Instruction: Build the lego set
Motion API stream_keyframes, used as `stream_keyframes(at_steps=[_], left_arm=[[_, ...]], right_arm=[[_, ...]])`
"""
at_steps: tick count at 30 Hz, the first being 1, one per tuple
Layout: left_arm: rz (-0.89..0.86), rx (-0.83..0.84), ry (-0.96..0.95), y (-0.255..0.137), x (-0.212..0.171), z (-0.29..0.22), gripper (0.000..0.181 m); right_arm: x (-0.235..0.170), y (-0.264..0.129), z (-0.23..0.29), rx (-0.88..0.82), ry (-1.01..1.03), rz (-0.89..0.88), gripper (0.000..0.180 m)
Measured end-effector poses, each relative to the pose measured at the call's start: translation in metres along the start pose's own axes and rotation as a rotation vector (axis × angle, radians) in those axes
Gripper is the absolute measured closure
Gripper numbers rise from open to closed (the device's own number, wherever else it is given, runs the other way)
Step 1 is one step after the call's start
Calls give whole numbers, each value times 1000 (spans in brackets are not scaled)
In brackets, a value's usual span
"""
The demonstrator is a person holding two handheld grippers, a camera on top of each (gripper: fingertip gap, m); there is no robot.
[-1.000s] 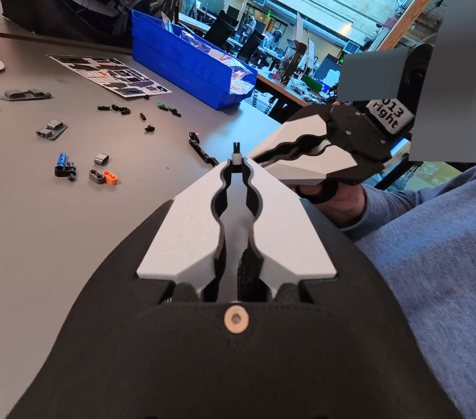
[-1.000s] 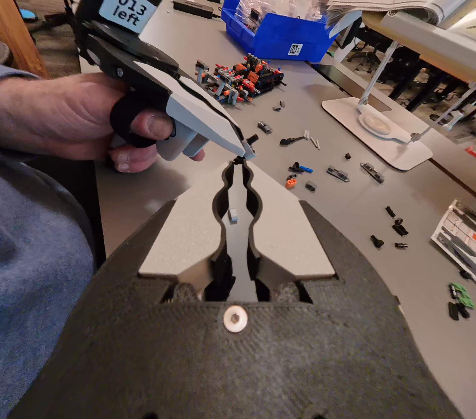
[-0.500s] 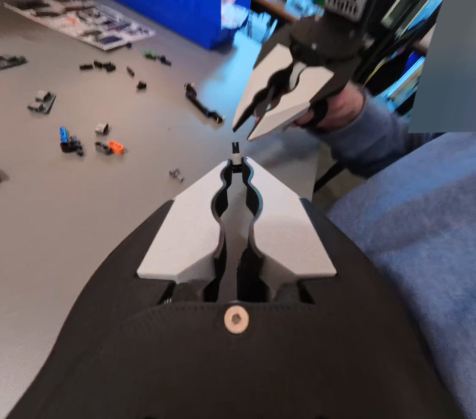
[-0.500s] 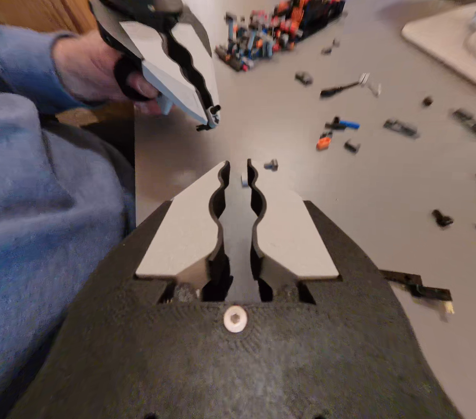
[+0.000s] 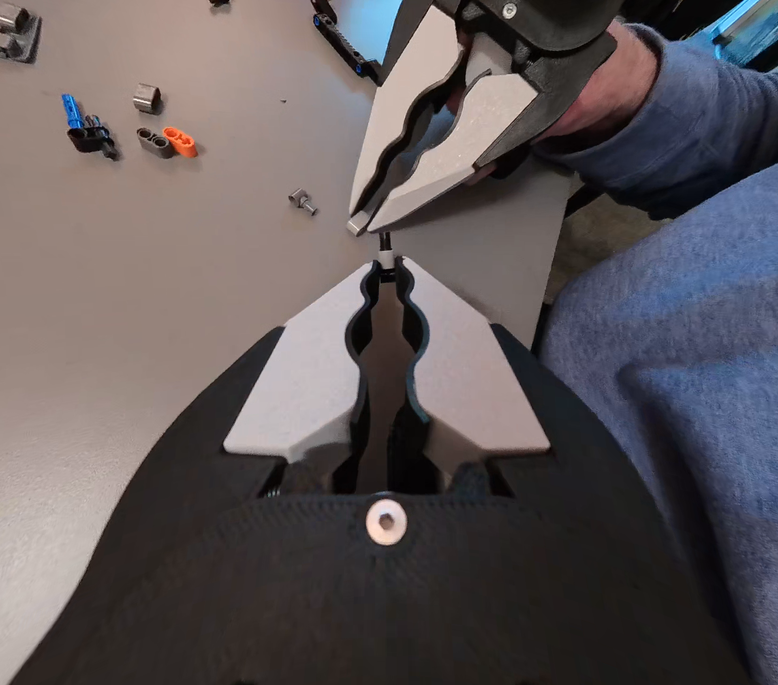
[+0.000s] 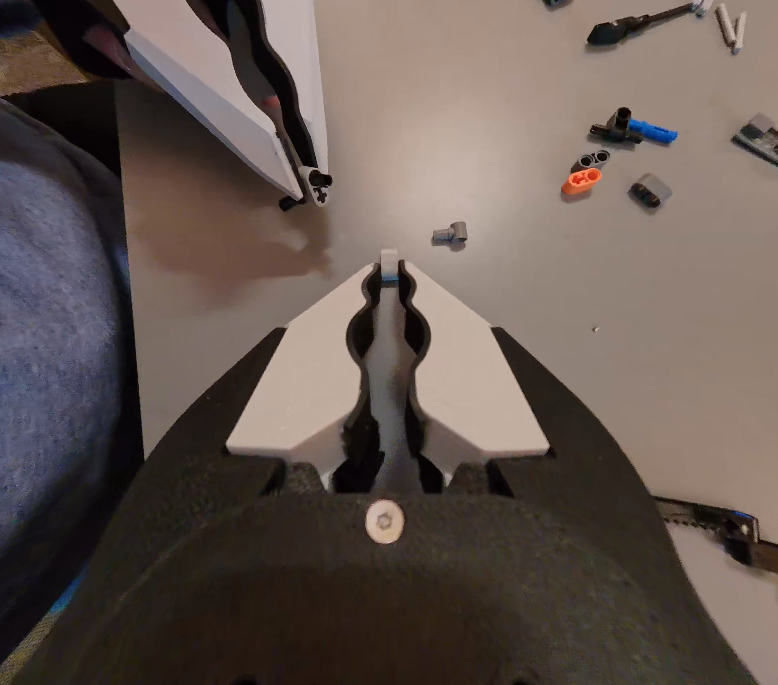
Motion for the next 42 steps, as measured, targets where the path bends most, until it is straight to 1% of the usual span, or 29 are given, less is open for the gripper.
stream_keyframes(at_steps=[2,7,9,11,13,14,17,21,27,30,33,35,38,42], left_arm=[[-2,-4,-23,0,-1,2,175],[11,0,-26,0,-2,6,175],[11,-5,-36,1,-2,8,175],[13,-7,-37,1,-2,9,175],[9,-8,-37,0,-1,10,175],[7,-4,-37,0,-1,11,175],[-13,-6,-54,-3,-1,14,175],[-35,-20,-79,-9,-1,18,175],[-48,-32,-110,-17,0,28,175],[-48,-32,-117,-17,-1,31,175],[-52,-40,-126,-17,-1,33,175],[-44,-34,-123,-17,-1,35,175],[-42,-31,-125,-17,0,39,175],[-50,-36,-130,-16,2,41,175]], right_arm=[[1,0,-2,19,22,0,174],[4,1,3,-54,-84,25,174],[6,0,6,-55,-105,18,174],[7,-3,5,-41,-85,8,170],[6,-8,2,-8,-44,13,162],[7,-12,-1,-18,-40,-1,161],[11,-29,-15,-34,8,-64,169],[14,-39,-44,-102,49,-63,165],[34,-16,-81,-126,-38,15,163],[47,-6,-97,-115,-120,45,159],[49,9,-109,-75,-183,120,159],[48,17,-115,-50,-191,158,160],[44,26,-120,-30,-192,204,172],[41,24,-122,27,-136,166,174]])
Point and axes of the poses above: each gripper's, where its closed fingertips meet, y out along the fingers, x out of its top, z = x × y across the jaws, the point moved 7 cm from there along -y, back along the fingers, and after that the axes turned 1 degree about -x, right-handed, at the moved point
